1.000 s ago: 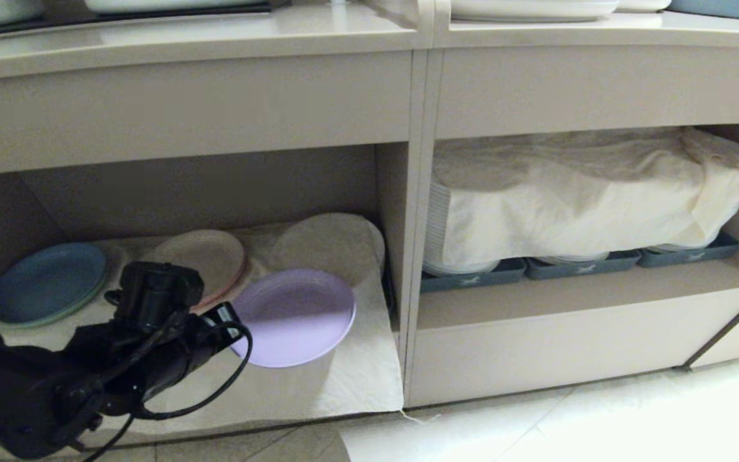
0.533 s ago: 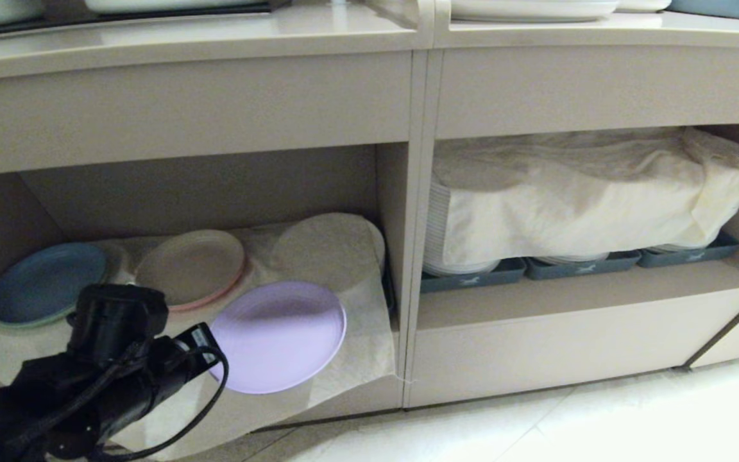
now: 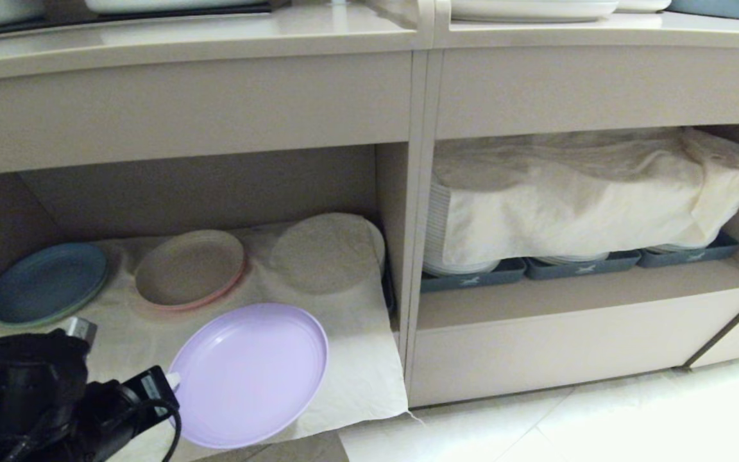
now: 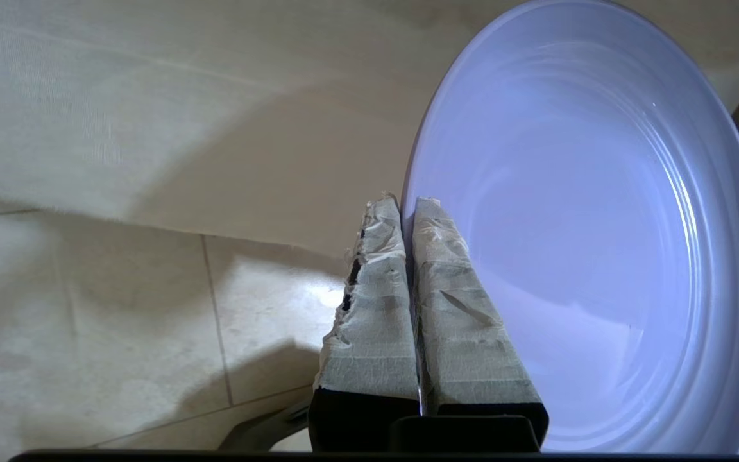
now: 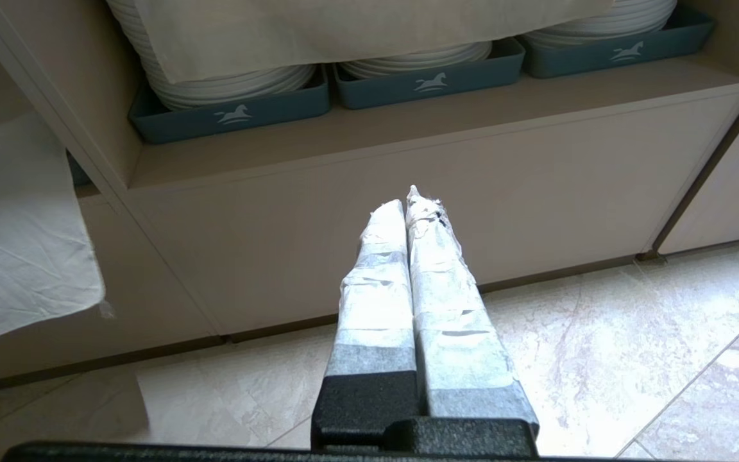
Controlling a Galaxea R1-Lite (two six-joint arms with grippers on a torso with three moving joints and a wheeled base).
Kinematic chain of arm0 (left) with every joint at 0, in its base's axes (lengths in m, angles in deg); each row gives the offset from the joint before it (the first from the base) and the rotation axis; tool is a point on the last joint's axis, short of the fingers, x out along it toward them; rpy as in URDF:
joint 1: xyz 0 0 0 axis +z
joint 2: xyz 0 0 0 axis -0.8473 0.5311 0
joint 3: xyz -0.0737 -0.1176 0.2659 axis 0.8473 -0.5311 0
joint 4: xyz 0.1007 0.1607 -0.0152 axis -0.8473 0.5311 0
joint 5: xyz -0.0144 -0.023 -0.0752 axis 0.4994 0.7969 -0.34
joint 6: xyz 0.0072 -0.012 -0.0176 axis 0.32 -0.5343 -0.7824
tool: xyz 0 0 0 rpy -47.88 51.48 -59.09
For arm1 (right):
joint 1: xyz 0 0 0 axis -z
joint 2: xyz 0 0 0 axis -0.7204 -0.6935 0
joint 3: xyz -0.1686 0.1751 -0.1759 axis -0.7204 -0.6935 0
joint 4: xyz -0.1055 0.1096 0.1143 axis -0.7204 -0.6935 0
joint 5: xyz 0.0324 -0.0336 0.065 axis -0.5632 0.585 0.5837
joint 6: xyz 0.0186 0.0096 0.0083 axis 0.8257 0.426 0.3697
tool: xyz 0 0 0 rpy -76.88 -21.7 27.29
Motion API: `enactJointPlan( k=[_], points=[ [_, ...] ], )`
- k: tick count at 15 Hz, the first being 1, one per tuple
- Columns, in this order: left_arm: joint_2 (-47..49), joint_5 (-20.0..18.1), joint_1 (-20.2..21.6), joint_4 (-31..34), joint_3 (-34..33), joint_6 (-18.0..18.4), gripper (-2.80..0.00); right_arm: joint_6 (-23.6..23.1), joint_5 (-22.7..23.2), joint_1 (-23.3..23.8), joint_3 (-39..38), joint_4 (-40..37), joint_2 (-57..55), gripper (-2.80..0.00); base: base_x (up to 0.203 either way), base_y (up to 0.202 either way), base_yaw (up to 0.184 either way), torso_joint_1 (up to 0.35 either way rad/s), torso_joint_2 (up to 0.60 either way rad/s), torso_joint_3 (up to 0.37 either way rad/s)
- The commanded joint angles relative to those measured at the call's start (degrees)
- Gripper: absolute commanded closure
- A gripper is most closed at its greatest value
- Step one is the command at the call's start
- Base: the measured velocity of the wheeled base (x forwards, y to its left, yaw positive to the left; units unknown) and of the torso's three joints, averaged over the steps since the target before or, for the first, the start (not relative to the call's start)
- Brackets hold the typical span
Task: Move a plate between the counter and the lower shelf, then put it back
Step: Put the plate
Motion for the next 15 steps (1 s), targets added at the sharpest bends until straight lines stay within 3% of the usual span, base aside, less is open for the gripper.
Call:
enactJointPlan(
  k=[1,11,15],
  points=[
    [-4.38,0.08,0.03,1.01,-1.31,0.21,0.0,0.04,-0.02,-0.06,0.0,0.06,0.0,0.0,0.0,0.0,0.0,0.0,0.0,0.0],
    [-14.65,0.26,-0.02,10.74,-0.82,0.6,0.0,0.04,-0.02,-0.04,0.0,0.04,0.0,0.0,0.0,0.0,0.0,0.0,0.0,0.0],
    [-21.07,-0.05,-0.27,16.37,-0.94,2.9,0.0,0.04,-0.02,-0.06,0.0,0.06,-0.08,0.0,0.0,0.0,0.0,0.0,0.0,0.0]
  ],
)
